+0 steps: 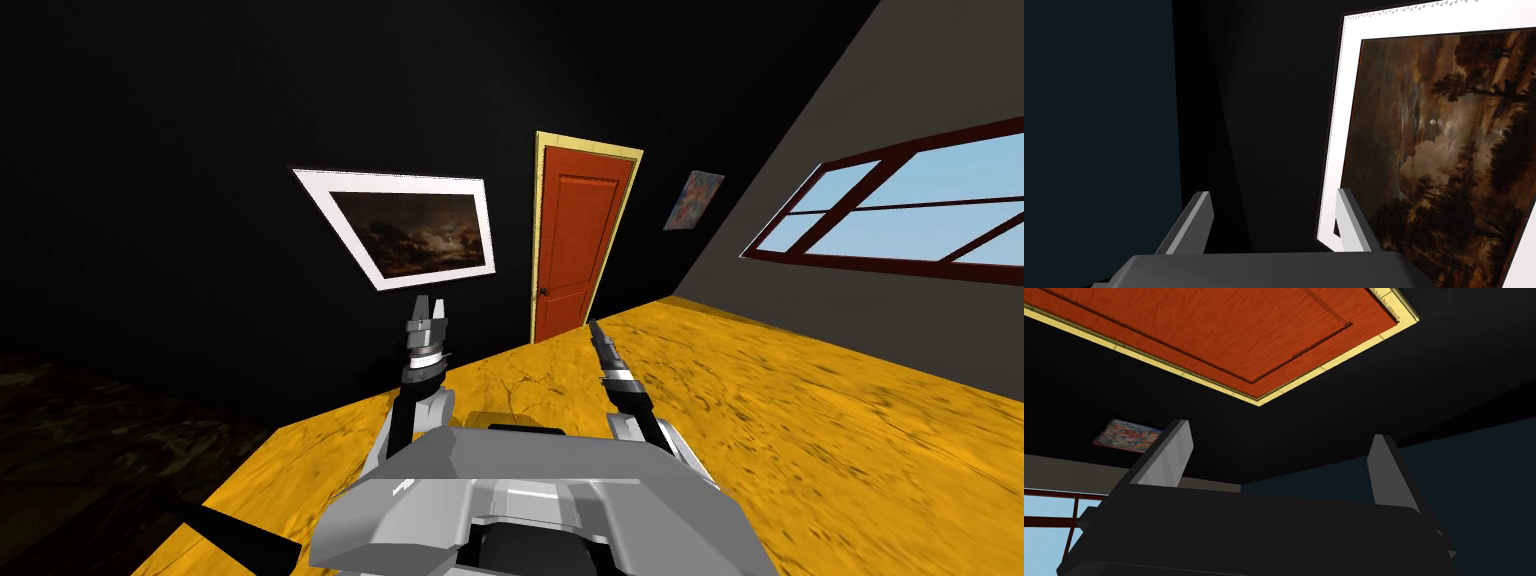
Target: Pull the door open
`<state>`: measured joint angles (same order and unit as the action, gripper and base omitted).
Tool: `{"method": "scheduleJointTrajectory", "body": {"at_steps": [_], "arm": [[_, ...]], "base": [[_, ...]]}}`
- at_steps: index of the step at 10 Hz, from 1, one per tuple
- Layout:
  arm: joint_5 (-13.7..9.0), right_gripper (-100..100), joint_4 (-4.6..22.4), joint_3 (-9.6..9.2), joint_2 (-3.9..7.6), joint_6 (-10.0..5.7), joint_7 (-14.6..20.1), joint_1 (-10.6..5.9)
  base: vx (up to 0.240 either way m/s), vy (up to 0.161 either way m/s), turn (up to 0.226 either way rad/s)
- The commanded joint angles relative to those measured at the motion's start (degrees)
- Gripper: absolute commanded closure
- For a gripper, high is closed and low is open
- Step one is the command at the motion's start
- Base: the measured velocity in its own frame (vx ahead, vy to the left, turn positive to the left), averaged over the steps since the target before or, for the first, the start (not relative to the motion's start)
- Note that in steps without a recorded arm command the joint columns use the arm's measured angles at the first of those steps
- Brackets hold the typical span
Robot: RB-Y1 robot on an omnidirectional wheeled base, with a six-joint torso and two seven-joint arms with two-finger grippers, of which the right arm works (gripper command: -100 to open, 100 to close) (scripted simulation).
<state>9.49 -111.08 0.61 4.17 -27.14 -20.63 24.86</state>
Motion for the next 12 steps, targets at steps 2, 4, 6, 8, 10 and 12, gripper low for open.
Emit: {"method": "scheduleJointTrajectory", "body": {"at_steps": [2,4,6,8,10,12], "arm": [[1.29,-100,3.21,-0.05,0.35,-0.97,-2.79,-1.15],[2.62,-100,6.58,-0.17,0.54,-2.07,-5.48,-2.29],[3.54,-100,8.93,-0.25,0.61,-2.84,-7.35,-3.08],[4.48,-100,11.32,-0.34,0.67,-3.62,-9.27,-3.89],[5.42,-100,13.71,-0.42,0.72,-4.41,-11.18,-4.7],[6.38,-100,16.16,-0.51,0.7,-5.21,-13.14,-5.53]], "base": [[0.144,-0.04,-0.001],[0.114,-0.044,-0.004],[0.122,-0.053,0.0],[0.107,-0.038,-0.002],[0.095,-0.044,-0.004],[0.104,-0.044,-0.001]]}}
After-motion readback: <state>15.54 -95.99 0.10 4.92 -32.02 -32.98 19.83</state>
